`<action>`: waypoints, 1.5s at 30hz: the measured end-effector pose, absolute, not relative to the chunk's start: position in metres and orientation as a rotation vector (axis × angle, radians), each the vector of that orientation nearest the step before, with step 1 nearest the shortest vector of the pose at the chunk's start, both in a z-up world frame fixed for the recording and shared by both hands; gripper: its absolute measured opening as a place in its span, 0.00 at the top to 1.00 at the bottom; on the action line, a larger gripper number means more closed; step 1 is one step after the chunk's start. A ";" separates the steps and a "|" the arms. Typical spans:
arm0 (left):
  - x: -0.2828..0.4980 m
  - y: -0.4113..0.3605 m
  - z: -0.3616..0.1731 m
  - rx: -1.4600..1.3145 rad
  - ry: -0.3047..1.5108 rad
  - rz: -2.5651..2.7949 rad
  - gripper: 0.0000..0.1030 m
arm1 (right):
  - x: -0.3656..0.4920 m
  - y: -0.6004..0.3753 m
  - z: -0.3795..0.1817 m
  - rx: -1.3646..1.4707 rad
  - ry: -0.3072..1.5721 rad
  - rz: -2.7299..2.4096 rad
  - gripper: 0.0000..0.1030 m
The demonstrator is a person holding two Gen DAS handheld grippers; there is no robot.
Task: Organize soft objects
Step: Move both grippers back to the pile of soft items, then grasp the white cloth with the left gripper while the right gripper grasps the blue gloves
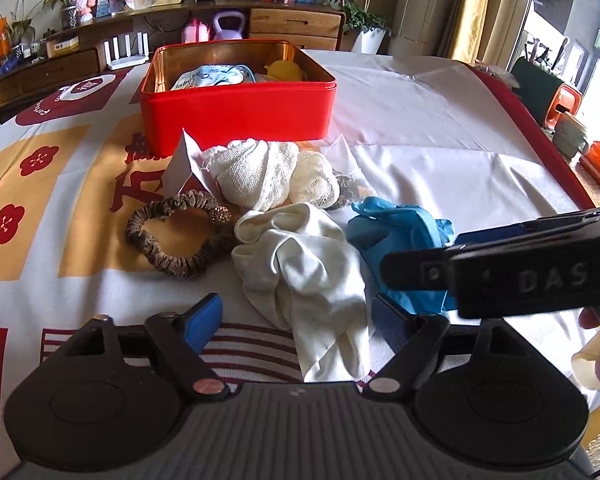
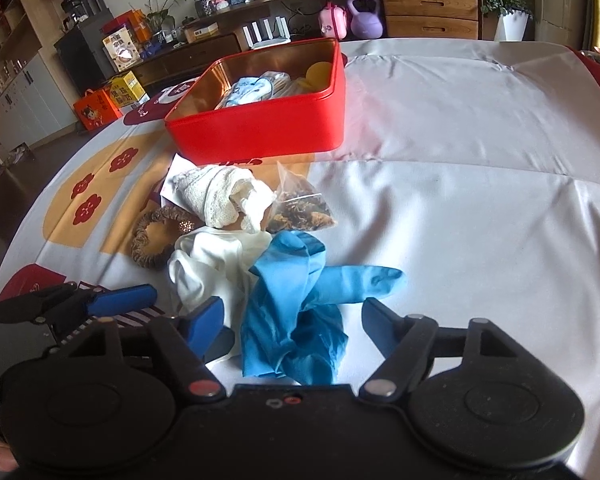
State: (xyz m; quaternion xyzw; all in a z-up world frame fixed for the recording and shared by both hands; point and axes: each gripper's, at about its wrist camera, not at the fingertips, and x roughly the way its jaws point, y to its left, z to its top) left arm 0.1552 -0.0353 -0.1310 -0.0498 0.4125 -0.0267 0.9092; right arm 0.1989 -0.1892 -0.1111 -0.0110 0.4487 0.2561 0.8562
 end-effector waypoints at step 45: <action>0.150 -0.011 -0.063 -0.161 0.760 -0.076 0.89 | 0.163 -0.208 -0.058 -0.016 0.800 0.583 0.93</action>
